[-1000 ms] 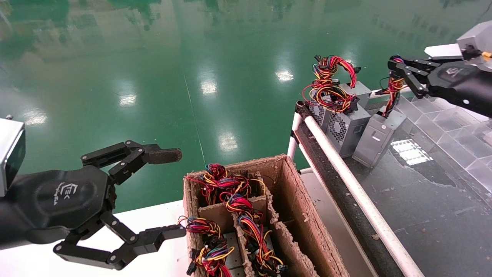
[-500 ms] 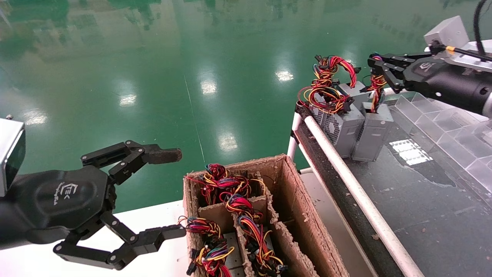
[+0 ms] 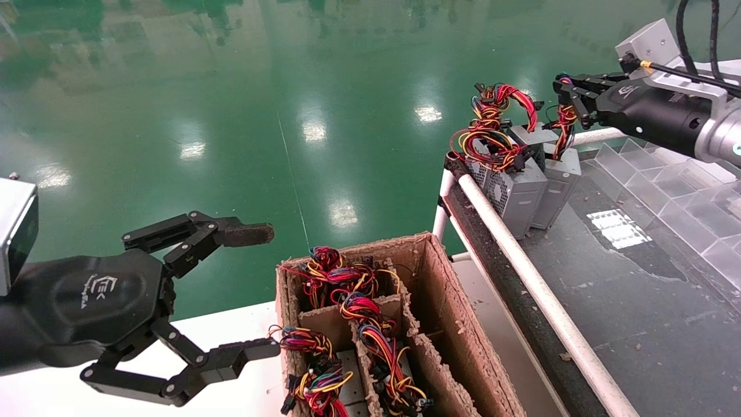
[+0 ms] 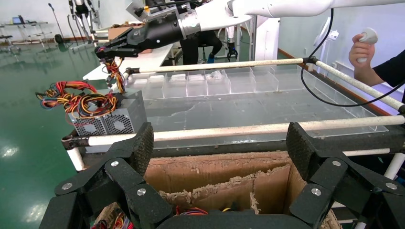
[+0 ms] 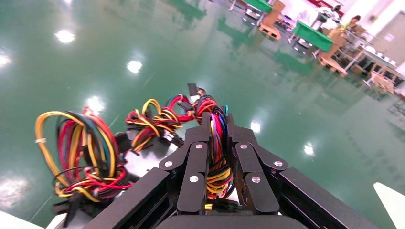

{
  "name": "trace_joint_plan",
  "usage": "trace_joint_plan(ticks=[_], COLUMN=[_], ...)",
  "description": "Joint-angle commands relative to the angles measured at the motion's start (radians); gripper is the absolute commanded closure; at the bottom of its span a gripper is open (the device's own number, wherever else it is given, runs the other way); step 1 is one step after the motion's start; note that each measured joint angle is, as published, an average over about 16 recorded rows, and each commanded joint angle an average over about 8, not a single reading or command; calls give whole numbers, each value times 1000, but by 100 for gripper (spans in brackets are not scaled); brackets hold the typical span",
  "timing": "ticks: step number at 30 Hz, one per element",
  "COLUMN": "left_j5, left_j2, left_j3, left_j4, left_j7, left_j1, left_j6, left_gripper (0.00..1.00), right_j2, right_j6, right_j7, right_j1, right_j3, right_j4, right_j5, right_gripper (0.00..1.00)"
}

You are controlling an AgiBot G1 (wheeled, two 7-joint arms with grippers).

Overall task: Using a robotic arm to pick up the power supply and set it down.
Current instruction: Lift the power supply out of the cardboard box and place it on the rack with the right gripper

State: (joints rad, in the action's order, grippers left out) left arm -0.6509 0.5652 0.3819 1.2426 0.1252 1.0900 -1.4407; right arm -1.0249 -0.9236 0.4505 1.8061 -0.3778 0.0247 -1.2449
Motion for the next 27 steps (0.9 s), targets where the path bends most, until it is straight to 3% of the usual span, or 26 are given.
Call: trace_joint_plan(ticks=[1, 16, 27], left_j5=[0, 0, 0], left_j2=[0, 0, 0], left_j3=[0, 0, 0], left_j4=[0, 0, 0], left_j7=[0, 0, 0], left_j1=[0, 0, 0], left_j6=[0, 0, 0], left_gripper=[0, 0, 0], right_j2=[-11, -25, -28], right_j6=[29, -50, -61], right_j7=[4, -21, -39], right_j1=[0, 12, 24], right_j3=[-1, -7, -7], right_j4=[-10, -18, -24], right_j5=[-2, -10, -9], right_gripper=[100, 100, 100])
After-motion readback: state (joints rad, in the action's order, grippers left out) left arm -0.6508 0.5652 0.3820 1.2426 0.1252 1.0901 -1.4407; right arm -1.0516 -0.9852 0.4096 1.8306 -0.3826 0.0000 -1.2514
